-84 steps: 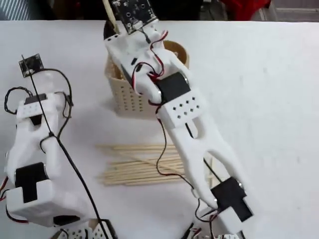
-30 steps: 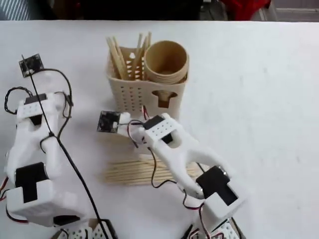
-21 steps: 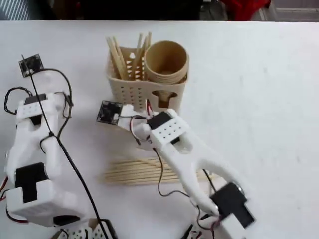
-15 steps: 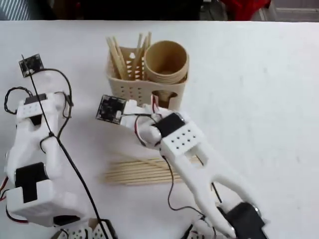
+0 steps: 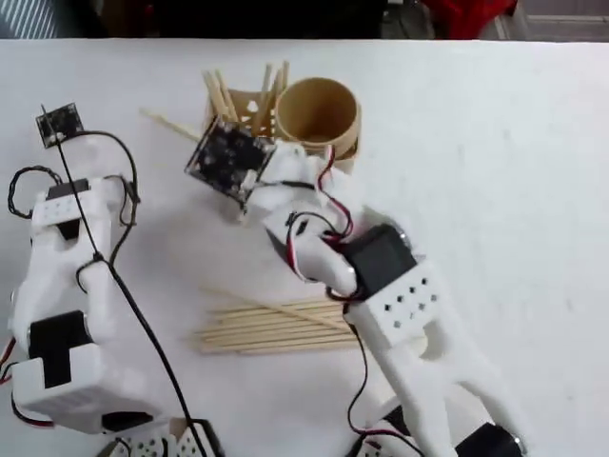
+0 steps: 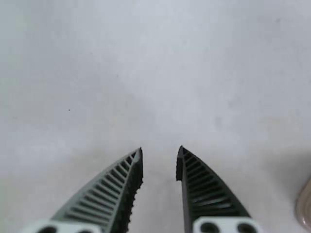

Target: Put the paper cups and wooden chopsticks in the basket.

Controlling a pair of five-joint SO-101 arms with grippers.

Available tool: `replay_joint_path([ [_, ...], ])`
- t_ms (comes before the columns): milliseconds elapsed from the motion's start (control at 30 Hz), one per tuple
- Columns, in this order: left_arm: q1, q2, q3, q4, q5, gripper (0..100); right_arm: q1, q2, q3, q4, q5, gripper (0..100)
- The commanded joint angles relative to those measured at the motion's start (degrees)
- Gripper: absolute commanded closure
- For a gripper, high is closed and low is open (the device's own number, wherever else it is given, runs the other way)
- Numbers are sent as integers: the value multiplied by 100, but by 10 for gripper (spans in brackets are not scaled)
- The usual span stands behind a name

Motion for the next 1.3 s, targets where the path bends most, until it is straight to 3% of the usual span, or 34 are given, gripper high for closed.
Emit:
replay_joint_path([
  [0, 40, -22, -44, -97, -62, 867, 48, 356, -1196, 48, -316, 982],
  [133, 66, -22, -44, -97, -62, 867, 66, 1051, -2215, 13, -879, 982],
  [400, 66, -22, -44, -97, -62, 867, 57, 1947, -3684, -1200, -1820, 982],
  [700, 75, -22, -44, -97, -62, 867, 92, 2782, -3631, -2510, -2154, 981],
  [1067, 75, -22, -44, -97, -62, 867, 365, 3301, -2884, -2404, -2154, 979],
  [1267, 75, -22, -44, -97, -62, 867, 330, 2941, -2813, -1877, -2154, 845],
])
